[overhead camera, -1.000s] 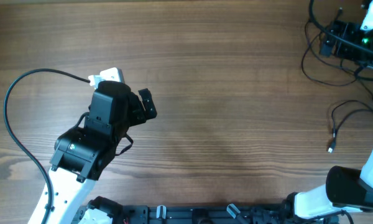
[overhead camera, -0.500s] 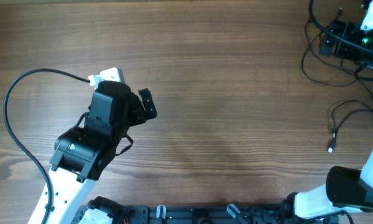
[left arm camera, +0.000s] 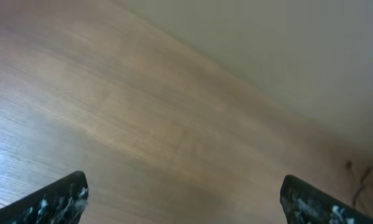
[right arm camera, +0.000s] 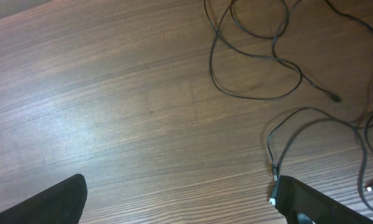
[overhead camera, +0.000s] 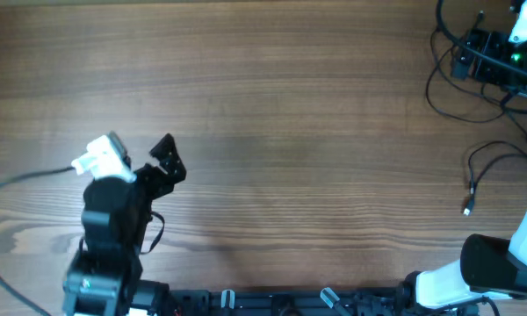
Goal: Untangle cables
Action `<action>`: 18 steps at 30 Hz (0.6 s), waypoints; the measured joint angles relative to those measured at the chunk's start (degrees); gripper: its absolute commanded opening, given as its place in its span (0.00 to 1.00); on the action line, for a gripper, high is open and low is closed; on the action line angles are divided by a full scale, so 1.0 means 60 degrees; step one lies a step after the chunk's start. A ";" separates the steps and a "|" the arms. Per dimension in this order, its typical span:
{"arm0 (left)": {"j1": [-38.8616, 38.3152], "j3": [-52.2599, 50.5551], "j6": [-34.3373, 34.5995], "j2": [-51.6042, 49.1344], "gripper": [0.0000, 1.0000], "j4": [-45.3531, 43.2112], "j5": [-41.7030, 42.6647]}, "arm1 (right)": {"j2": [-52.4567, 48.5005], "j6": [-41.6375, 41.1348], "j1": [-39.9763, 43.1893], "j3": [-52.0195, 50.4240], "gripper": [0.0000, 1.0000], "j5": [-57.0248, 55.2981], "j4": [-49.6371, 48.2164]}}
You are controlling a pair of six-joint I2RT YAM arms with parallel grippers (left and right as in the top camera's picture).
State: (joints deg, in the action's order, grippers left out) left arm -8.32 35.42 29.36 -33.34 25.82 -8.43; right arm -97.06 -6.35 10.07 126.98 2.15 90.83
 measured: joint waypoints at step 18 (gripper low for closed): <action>0.1417 -0.5785 -0.1934 0.5198 1.00 -0.4506 0.0925 | 0.0000 0.0000 0.0000 -0.0007 1.00 0.0000 -0.0004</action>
State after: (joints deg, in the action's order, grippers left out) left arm 0.19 0.71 17.76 -2.15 -1.21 -2.87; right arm -97.06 -6.35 10.07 126.93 2.15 90.80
